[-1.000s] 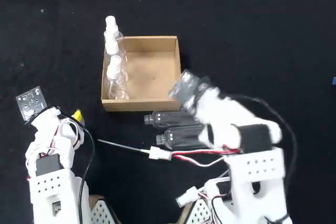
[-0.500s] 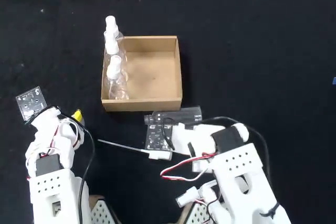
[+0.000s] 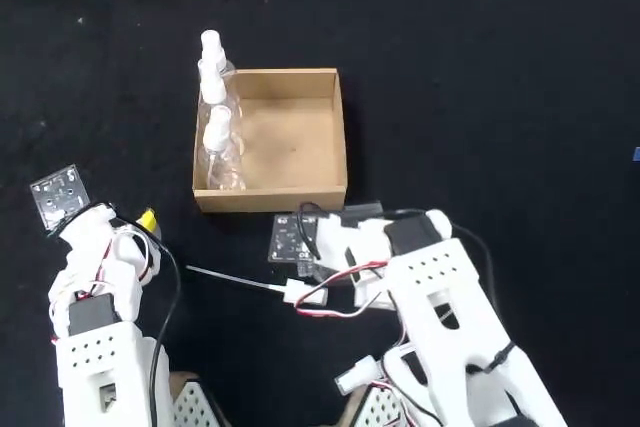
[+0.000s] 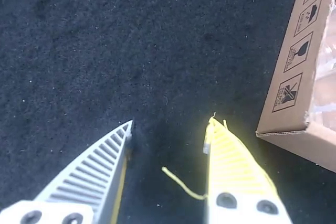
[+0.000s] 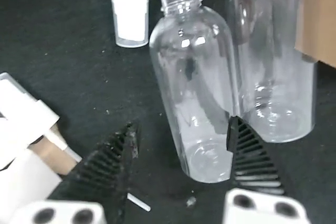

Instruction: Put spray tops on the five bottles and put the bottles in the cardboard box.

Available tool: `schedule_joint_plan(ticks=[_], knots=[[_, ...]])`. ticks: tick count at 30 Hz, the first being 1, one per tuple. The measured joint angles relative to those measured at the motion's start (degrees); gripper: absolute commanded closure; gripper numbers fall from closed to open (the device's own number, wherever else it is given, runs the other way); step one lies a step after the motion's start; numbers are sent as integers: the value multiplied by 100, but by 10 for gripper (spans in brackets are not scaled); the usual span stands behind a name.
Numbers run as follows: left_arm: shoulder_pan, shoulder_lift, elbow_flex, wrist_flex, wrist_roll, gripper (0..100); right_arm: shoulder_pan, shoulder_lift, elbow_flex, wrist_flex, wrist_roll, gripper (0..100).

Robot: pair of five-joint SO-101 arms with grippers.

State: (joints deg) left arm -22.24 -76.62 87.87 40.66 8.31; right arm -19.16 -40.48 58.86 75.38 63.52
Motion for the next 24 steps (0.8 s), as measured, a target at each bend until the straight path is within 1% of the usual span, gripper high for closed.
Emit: schedule_joint_plan(ticks=[7, 18, 24], knots=[[0, 0, 0, 0, 0, 798, 0, 334, 264, -598, 0, 761], [0, 0, 0, 0, 0, 798, 0, 369, 431, -774, -26, 761], [0, 0, 0, 0, 0, 798, -26, 369, 897, -1495, -431, 761]])
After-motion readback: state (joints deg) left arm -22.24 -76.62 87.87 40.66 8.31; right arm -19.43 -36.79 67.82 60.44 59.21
